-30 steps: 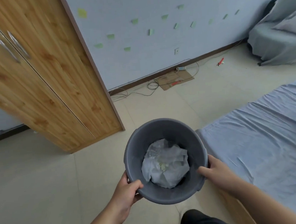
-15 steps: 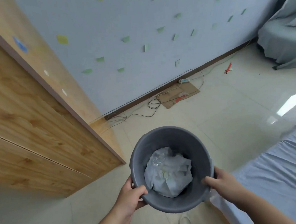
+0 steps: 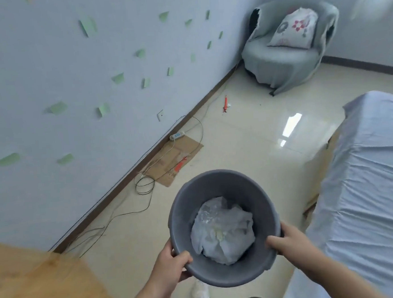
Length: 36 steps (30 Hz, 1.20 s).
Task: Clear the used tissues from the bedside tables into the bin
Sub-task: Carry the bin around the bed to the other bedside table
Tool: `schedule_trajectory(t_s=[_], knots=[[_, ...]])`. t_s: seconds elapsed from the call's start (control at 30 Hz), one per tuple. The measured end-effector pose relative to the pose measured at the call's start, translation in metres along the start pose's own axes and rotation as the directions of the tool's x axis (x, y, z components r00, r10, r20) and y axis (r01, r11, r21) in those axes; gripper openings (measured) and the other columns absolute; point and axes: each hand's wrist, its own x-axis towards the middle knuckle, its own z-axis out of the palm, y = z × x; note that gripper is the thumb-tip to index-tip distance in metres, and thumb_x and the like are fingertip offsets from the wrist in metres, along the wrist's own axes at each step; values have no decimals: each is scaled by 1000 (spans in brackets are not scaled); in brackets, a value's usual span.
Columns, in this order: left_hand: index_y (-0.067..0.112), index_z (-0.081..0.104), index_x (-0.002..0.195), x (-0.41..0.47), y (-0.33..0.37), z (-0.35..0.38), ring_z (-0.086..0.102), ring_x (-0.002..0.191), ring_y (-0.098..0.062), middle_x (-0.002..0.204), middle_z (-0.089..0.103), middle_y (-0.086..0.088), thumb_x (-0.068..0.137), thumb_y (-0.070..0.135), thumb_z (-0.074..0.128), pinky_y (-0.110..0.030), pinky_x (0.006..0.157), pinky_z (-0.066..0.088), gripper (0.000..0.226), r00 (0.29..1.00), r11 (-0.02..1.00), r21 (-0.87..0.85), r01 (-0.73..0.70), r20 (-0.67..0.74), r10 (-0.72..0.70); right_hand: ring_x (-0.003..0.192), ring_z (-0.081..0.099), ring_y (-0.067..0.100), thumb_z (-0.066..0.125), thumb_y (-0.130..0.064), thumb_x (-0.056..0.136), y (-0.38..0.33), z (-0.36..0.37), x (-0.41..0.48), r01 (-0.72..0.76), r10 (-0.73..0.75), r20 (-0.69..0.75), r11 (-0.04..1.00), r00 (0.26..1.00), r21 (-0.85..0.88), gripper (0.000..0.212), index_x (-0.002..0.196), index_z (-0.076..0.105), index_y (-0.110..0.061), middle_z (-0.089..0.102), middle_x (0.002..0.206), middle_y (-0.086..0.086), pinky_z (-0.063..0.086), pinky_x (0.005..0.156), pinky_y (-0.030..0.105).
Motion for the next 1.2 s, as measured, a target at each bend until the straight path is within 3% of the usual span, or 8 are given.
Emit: schedule_trajectory(t_s=[0.1,0.2,0.4,0.5,0.67,0.83,1.1,1.2], knots=[[27,76,109,57,62,27,78,80,-17,91,79,-2,65,12,70,-33,70,65,47,994,993,117,8,109,-20,86,74,11,66,-24,71,-30,-35,24,-31,36,-114,999,993,41,33,102,71,-32,78,88,-12,62,86,42],[27,74,112,114,126,74,79,82,-17,92,80,0,63,12,71,-32,70,65,51,971,975,220,-10,233,-43,89,73,21,64,-21,70,-47,-75,48,-22,64,-264,987,962,157,30,97,72,-31,77,89,-4,60,76,34],[32,77,108,228,217,196,79,87,-19,98,82,-3,61,11,69,-33,75,65,52,915,926,366,-88,398,-70,59,65,-4,63,-23,60,-38,-157,115,-29,197,-419,927,886,375,29,88,68,-29,72,68,-19,47,49,12],[29,77,111,273,258,257,79,86,-20,97,82,-3,60,9,68,-34,75,65,56,907,906,410,-107,414,-80,60,66,-1,63,-25,56,-41,-205,160,-53,258,-414,893,873,446,27,81,72,-33,73,70,-15,48,57,22],[24,74,119,339,341,345,78,89,-24,100,82,-3,61,8,69,-38,79,66,61,894,895,424,-138,441,-71,74,72,2,65,-23,63,-91,-307,231,-40,229,-429,913,874,406,32,89,73,-40,77,84,-12,54,65,24],[26,71,120,403,412,415,74,95,-30,96,80,-3,63,4,67,-42,80,67,61,897,915,374,-153,440,-31,74,70,-3,65,-21,69,-146,-396,295,19,165,-486,936,858,352,34,86,68,-50,75,85,-20,51,54,10],[27,74,118,539,491,515,77,94,-30,101,81,-6,52,11,71,-40,74,66,69,874,907,406,-107,473,-109,74,70,-2,66,-21,69,-179,-488,417,-49,274,-477,900,835,432,26,89,72,-38,76,84,-17,52,57,15],[27,75,118,590,525,553,79,94,-29,108,81,-12,52,11,70,-39,76,65,68,849,899,431,-79,502,-166,79,73,3,67,-22,68,-194,-527,464,-103,336,-477,887,812,450,28,95,72,-31,77,85,-14,60,71,29]])
